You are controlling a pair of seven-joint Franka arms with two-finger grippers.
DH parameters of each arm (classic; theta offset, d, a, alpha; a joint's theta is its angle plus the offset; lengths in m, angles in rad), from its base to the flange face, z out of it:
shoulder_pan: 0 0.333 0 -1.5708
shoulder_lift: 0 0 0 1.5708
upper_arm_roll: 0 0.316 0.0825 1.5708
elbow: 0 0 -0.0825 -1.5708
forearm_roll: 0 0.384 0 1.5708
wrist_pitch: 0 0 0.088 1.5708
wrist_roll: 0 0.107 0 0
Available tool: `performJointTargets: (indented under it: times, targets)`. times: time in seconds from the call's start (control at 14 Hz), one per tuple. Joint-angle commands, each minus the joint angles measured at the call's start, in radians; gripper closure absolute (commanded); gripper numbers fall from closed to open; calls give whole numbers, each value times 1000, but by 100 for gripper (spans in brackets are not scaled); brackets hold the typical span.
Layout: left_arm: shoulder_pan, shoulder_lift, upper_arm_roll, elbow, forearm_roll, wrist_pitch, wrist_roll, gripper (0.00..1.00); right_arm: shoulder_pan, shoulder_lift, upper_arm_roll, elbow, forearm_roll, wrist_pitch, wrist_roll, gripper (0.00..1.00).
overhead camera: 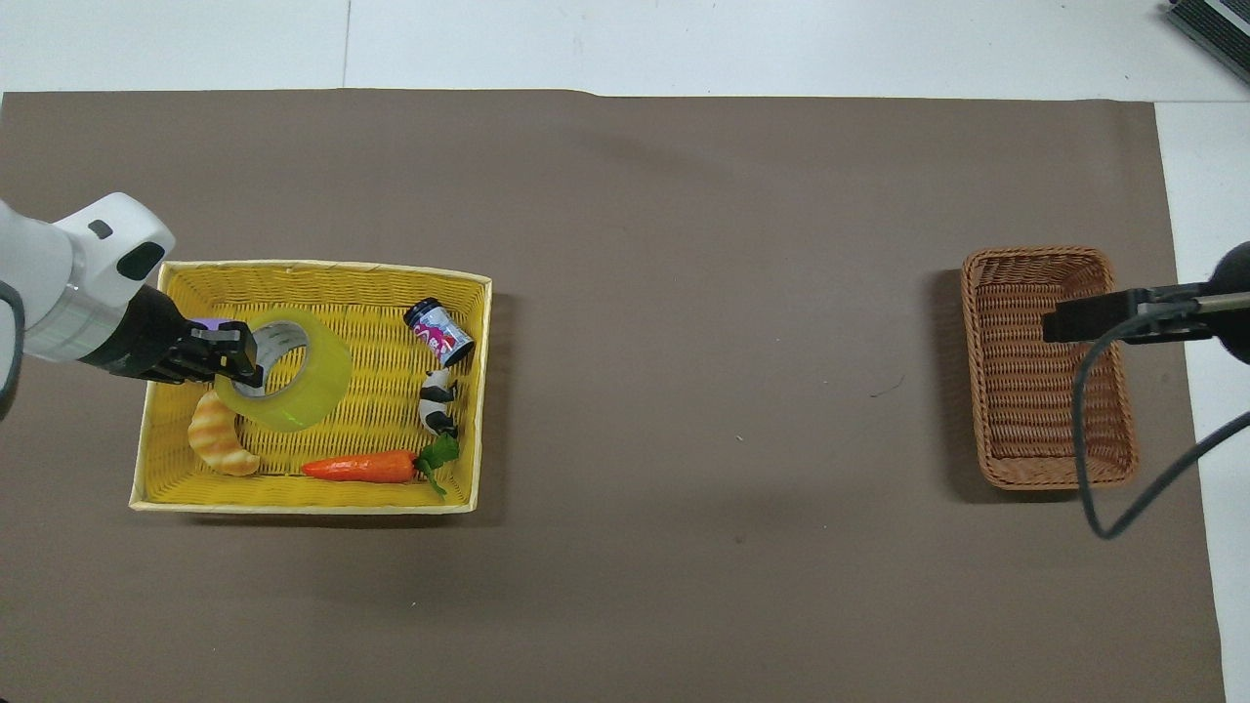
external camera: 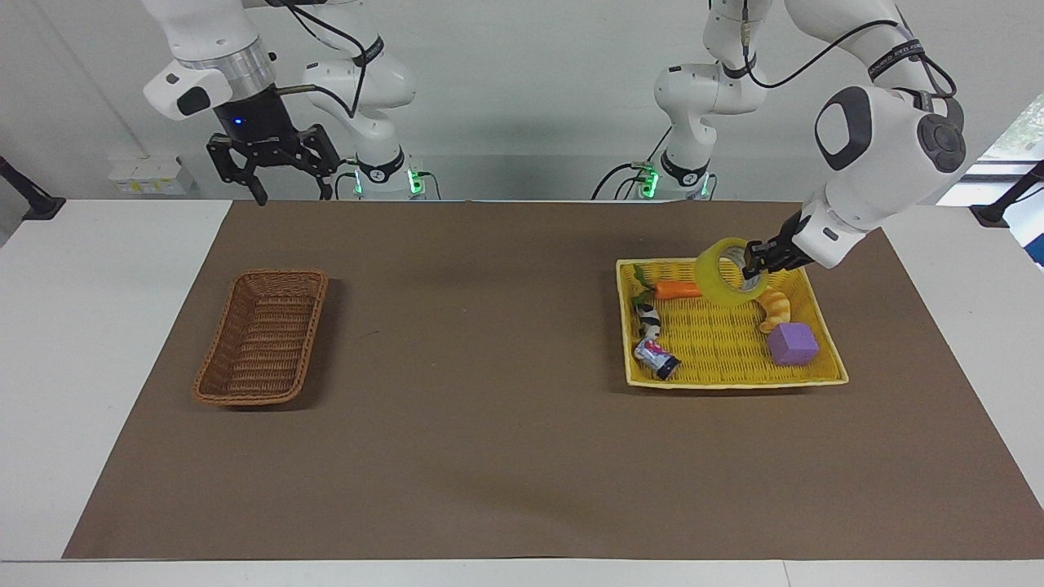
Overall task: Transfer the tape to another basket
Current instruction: 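Lift the tape with the left gripper while the right gripper approaches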
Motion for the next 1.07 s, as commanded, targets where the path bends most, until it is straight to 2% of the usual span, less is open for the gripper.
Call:
performJointTargets:
  times: [0.0, 0.14, 0.36, 0.57, 0.71, 0.86, 1.0]
  targets:
    - [-13, -8, -57, 21, -45, -1, -110, 100, 41, 17, 2, -28, 124, 56, 99, 0]
    - [-38, -8, -99, 18, -55, 44, -203, 100, 103, 46, 2, -28, 173, 114, 218, 0]
    - [-128, -15, -100, -3, -93, 134, -297, 100, 218, 97, 4, -31, 192, 230, 427, 0]
    - [-179, -32, -102, -60, -196, 220, -297, 100, 267, 135, 2, -33, 244, 269, 438, 0]
    - [-201, -44, -102, -86, -297, 272, -291, 100, 267, 146, 5, -51, 335, 275, 431, 0]
    - [-207, -41, -105, -83, -369, 311, -290, 100, 281, 147, 8, -111, 469, 373, 423, 0]
    - [-260, -40, -105, -84, -383, 373, -297, 100, 327, 157, 7, -146, 472, 432, 379, 0]
